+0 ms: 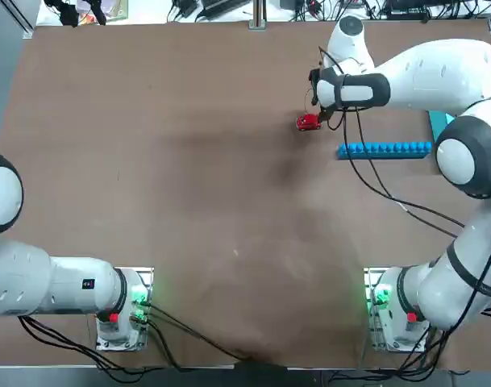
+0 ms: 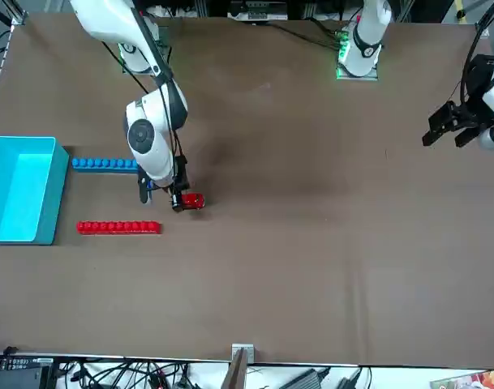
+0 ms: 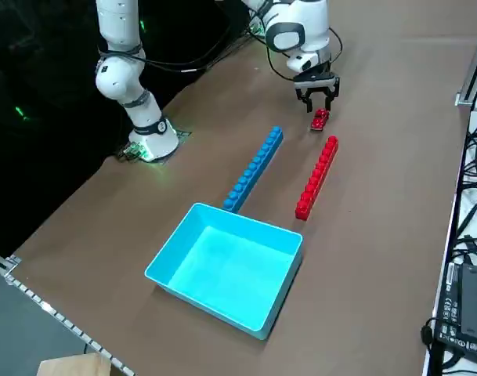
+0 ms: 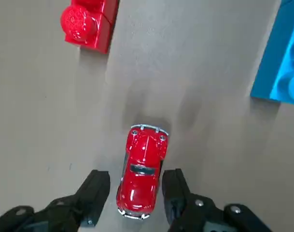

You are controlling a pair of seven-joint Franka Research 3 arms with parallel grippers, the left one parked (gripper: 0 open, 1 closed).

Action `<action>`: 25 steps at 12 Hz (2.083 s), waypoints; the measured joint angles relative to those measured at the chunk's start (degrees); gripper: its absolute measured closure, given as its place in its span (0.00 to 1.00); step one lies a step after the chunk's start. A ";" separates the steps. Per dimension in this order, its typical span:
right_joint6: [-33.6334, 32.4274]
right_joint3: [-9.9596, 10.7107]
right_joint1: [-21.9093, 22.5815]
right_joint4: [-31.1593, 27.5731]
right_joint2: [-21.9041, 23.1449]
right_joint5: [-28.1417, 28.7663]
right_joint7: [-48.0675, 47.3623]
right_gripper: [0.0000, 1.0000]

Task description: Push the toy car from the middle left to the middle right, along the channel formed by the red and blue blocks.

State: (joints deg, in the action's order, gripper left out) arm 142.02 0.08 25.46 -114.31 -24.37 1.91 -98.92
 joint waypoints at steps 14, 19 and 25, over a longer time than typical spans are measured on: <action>3.50 0.00 0.01 0.02 -3.22 0.00 -1.76 0.42; 3.85 0.00 0.07 0.02 -4.10 0.00 -2.34 0.47; 4.11 -0.01 0.23 0.08 -4.35 0.00 -4.38 0.52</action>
State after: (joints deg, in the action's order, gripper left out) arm 146.13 0.07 25.69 -114.23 -28.72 1.91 -103.30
